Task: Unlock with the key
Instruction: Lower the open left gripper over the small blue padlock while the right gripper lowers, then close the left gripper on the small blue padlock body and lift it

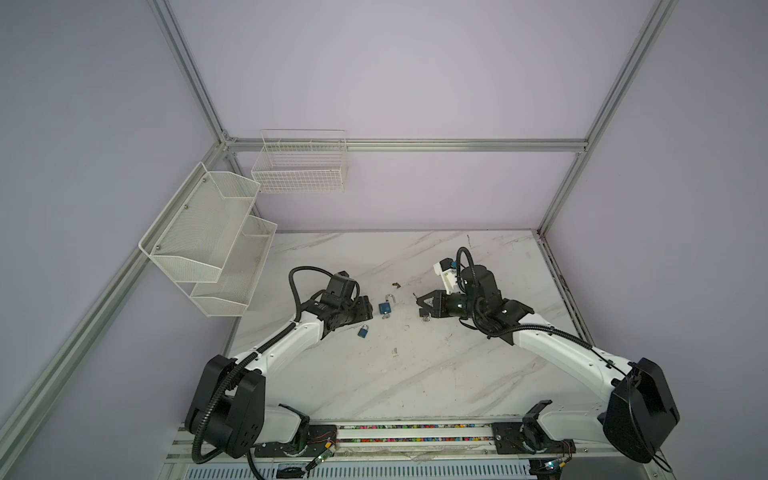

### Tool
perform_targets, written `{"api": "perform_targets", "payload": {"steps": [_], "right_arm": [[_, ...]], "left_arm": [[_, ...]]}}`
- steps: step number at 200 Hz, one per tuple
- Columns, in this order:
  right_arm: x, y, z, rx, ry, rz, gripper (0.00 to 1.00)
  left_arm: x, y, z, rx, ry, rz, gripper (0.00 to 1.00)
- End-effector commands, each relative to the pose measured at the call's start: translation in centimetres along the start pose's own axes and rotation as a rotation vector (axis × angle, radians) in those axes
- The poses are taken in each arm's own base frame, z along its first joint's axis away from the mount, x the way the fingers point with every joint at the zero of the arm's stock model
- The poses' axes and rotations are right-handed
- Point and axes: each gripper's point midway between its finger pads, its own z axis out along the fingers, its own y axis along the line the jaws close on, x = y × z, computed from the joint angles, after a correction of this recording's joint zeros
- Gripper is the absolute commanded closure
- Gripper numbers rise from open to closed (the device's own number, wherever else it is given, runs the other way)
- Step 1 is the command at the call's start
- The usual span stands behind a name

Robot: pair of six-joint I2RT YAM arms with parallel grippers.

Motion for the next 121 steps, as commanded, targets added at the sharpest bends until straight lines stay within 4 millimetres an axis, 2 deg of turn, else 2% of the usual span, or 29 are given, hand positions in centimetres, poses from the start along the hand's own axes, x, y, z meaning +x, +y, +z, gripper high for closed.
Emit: {"api": "perform_targets", "payload": {"steps": [1, 40, 45, 70, 121], "right_arm": [[0.3, -0.4, 0.2, 0.010, 0.011, -0.020, 1.00], [0.0, 0.1, 0.2, 0.000, 0.019, -0.047, 1.00], [0.0, 0.1, 0.1, -0.001, 0.016, -0.049, 1.00], [-0.1, 0.4, -0.3, -0.008, 0.009, -0.059, 1.00], [0.1, 0.2, -0.4, -0.004, 0.009, -0.061, 1.00]], "left_arm": [[0.6, 0.1, 0.9, 0.027, 0.002, 0.002, 0.29], [1.3, -0.2, 1.5, 0.036, 0.019, 0.012, 0.29], [2.0, 0.4, 2.4, 0.012, 0.047, 0.013, 0.29], [2.9, 1.6, 3.2, -0.046, 0.058, 0.001, 0.29], [4.3, 2.5, 4.6, -0.093, 0.098, 0.012, 0.30]]}}
